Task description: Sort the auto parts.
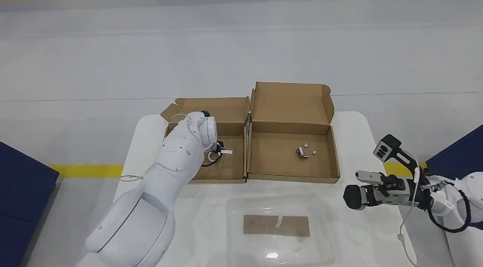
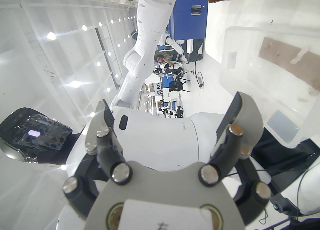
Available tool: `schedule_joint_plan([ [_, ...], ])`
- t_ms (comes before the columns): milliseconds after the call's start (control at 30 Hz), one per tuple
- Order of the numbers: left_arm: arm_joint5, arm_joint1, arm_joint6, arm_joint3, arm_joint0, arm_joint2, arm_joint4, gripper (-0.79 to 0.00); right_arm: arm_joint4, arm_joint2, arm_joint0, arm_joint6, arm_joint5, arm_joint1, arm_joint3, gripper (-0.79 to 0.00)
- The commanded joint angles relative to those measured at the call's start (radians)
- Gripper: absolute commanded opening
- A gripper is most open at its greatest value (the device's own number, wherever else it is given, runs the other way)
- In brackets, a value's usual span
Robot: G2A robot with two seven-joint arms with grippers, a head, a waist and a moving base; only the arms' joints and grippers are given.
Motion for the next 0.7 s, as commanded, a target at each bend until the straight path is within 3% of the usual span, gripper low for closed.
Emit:
schedule_joint_plan([
  [0, -0.006, 0.001, 0.011, -0.007, 0.005, -0.007, -0.014, 0.000, 0.000, 0.000, 0.000, 0.000, 0.000, 0.000, 0.000, 0.000],
  [267, -0.112, 0.054, 0.065, -0.106, 0.031, -0.124, -0.163, 0.000, 0.000, 0.000, 0.000, 0.000, 0.000, 0.000, 0.000, 0.000],
  [400, -0.157, 0.101, 0.060, -0.251, 0.108, -0.216, -0.251, 0.000, 0.000, 0.000, 0.000, 0.000, 0.000, 0.000, 0.000, 0.000],
  [467, -0.185, 0.134, 0.027, -0.375, 0.184, -0.275, -0.285, 0.000, 0.000, 0.000, 0.000, 0.000, 0.000, 0.000, 0.000, 0.000],
  [533, -0.185, 0.171, -0.013, -0.555, 0.291, -0.351, -0.311, 0.000, 0.000, 0.000, 0.000, 0.000, 0.000, 0.000, 0.000, 0.000],
  [667, -0.126, 0.235, -0.155, -1.022, 0.577, -0.514, -0.344, 0.000, 0.000, 0.000, 0.000, 0.000, 0.000, 0.000, 0.000, 0.000],
])
